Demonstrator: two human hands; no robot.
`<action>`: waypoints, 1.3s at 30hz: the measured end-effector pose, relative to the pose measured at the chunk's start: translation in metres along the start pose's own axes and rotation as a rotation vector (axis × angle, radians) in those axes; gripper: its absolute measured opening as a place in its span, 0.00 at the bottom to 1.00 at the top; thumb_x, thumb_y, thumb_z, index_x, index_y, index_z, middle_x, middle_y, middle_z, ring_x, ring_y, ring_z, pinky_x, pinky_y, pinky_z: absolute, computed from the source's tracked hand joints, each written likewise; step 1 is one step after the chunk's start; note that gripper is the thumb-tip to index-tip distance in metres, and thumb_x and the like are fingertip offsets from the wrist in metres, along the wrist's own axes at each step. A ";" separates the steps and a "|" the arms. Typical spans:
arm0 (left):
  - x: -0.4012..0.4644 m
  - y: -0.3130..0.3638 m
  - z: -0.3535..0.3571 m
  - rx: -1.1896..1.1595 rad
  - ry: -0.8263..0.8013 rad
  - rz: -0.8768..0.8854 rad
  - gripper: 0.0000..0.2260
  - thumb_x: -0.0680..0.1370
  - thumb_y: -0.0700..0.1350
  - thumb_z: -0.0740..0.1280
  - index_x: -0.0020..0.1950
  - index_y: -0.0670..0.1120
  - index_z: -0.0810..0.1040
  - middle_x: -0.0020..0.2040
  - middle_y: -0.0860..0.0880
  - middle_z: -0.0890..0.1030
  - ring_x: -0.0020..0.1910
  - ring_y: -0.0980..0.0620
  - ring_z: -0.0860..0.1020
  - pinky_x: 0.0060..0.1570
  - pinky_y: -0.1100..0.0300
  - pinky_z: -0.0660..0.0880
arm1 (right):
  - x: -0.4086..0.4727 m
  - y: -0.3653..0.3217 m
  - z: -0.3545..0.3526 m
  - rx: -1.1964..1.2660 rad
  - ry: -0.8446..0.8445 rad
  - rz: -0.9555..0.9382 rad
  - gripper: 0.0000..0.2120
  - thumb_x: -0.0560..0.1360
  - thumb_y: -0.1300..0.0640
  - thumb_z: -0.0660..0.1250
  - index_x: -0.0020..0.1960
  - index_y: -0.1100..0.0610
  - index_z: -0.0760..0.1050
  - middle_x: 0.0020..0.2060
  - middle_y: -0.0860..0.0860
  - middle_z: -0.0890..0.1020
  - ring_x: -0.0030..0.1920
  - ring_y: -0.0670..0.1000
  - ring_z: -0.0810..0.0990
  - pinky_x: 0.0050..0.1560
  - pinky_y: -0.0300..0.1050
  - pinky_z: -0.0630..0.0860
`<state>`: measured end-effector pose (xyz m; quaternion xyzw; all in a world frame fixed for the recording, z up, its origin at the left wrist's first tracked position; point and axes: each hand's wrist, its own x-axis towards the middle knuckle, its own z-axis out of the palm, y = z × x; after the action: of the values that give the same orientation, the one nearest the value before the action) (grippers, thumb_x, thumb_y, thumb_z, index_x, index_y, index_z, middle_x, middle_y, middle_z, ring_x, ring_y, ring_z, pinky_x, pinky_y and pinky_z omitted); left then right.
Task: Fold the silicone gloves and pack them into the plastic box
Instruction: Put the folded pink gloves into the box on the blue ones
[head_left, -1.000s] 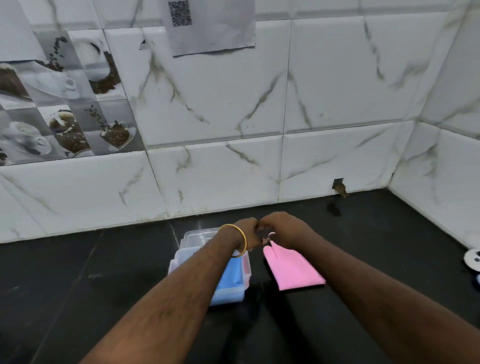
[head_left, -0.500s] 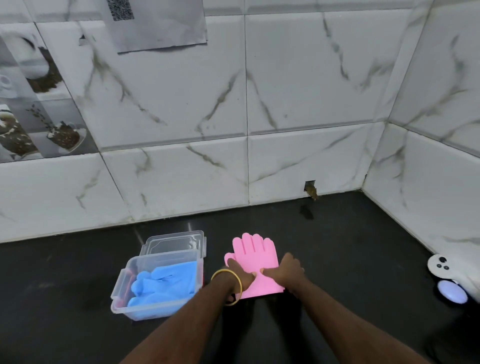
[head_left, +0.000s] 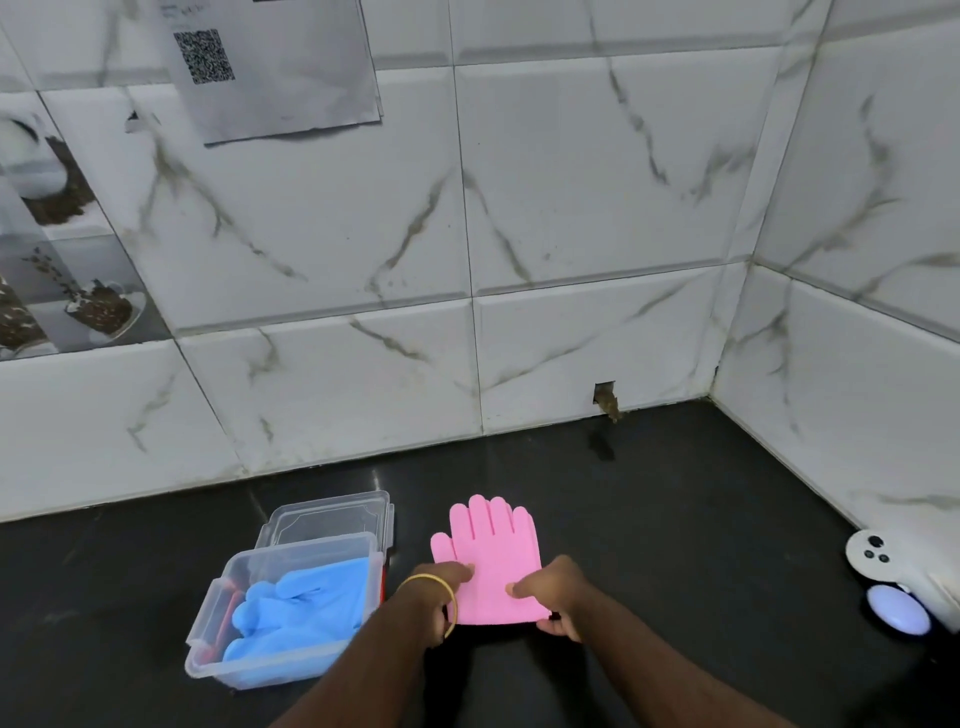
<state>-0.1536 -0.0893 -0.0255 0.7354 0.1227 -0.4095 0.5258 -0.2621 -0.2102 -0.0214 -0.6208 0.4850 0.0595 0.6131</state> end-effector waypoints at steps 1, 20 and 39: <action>-0.002 0.003 0.000 -0.010 -0.029 -0.016 0.06 0.76 0.40 0.70 0.47 0.38 0.75 0.40 0.43 0.78 0.37 0.45 0.77 0.33 0.55 0.71 | -0.001 -0.001 -0.001 0.016 -0.016 0.020 0.22 0.70 0.61 0.75 0.60 0.61 0.71 0.55 0.57 0.80 0.49 0.53 0.80 0.40 0.46 0.77; -0.033 0.037 0.004 -0.194 -0.150 0.076 0.14 0.73 0.35 0.65 0.59 0.37 0.75 0.53 0.35 0.82 0.46 0.38 0.81 0.37 0.51 0.79 | -0.010 -0.012 0.003 0.602 -0.091 0.003 0.12 0.71 0.61 0.75 0.51 0.66 0.79 0.31 0.55 0.83 0.25 0.48 0.78 0.24 0.37 0.75; -0.030 0.041 -0.070 -0.438 -0.235 0.239 0.19 0.70 0.43 0.74 0.60 0.43 0.77 0.54 0.39 0.82 0.54 0.39 0.80 0.57 0.43 0.77 | -0.056 -0.035 0.084 0.946 -0.033 -0.315 0.14 0.74 0.63 0.71 0.59 0.66 0.77 0.49 0.62 0.85 0.44 0.57 0.87 0.35 0.47 0.82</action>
<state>-0.1141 -0.0378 0.0319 0.5611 0.0590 -0.3908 0.7273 -0.2238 -0.1201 0.0202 -0.3393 0.3496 -0.2505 0.8366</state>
